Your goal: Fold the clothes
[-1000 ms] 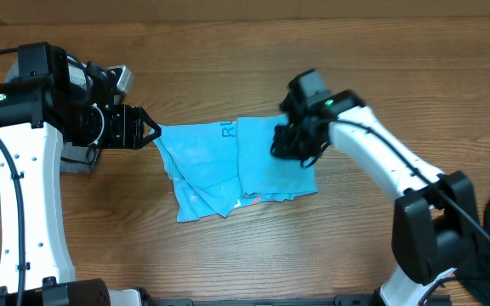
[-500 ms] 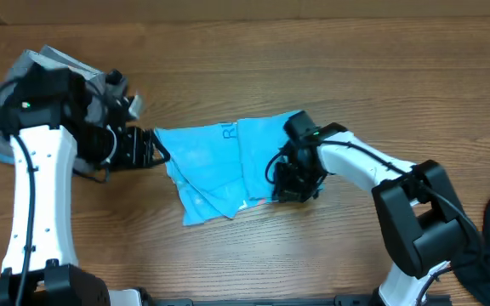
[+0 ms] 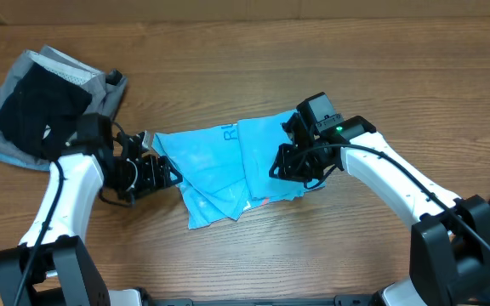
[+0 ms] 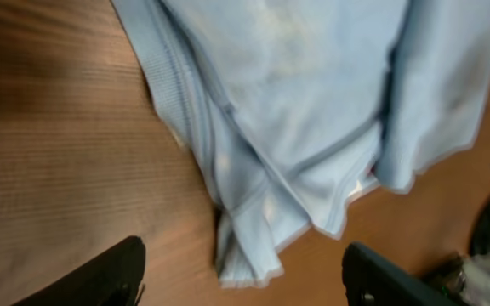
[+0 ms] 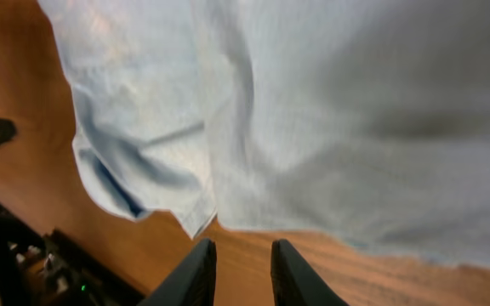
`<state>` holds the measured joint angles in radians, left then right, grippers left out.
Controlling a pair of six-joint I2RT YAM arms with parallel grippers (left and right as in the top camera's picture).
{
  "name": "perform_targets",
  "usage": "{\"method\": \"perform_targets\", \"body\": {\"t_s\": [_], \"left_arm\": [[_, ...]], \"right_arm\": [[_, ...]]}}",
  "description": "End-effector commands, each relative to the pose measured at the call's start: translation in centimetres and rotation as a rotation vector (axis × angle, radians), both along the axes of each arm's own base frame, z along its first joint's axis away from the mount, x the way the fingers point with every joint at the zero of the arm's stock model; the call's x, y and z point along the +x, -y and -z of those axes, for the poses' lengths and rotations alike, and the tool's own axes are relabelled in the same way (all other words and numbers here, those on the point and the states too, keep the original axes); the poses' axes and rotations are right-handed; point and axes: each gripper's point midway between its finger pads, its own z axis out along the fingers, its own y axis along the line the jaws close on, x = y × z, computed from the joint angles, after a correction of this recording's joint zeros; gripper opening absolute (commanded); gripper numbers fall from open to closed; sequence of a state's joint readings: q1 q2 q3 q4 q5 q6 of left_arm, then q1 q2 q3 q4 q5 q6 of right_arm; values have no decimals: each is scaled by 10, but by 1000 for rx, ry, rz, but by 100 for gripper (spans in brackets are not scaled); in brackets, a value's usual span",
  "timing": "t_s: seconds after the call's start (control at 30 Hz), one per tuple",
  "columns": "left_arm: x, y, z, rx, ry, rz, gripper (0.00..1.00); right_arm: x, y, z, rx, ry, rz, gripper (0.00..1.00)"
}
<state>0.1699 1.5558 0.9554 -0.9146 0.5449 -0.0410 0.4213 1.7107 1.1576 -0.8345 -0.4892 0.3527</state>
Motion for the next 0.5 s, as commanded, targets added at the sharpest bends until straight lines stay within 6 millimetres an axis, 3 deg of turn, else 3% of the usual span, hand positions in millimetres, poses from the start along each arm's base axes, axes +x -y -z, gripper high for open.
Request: {"method": "perform_targets", "body": {"t_s": [0.0,0.27,0.47], "left_arm": [[-8,6,21,-32,-50,-101,80],[-18,11,56,-67,-54,-179,83],[-9,21,71,-141,-58,-244,84]], "right_arm": [[14,3,6,-44,45,47,26],[22,7,25,-70,45,105,28],[20,7,31,-78,29,104,27]]}}
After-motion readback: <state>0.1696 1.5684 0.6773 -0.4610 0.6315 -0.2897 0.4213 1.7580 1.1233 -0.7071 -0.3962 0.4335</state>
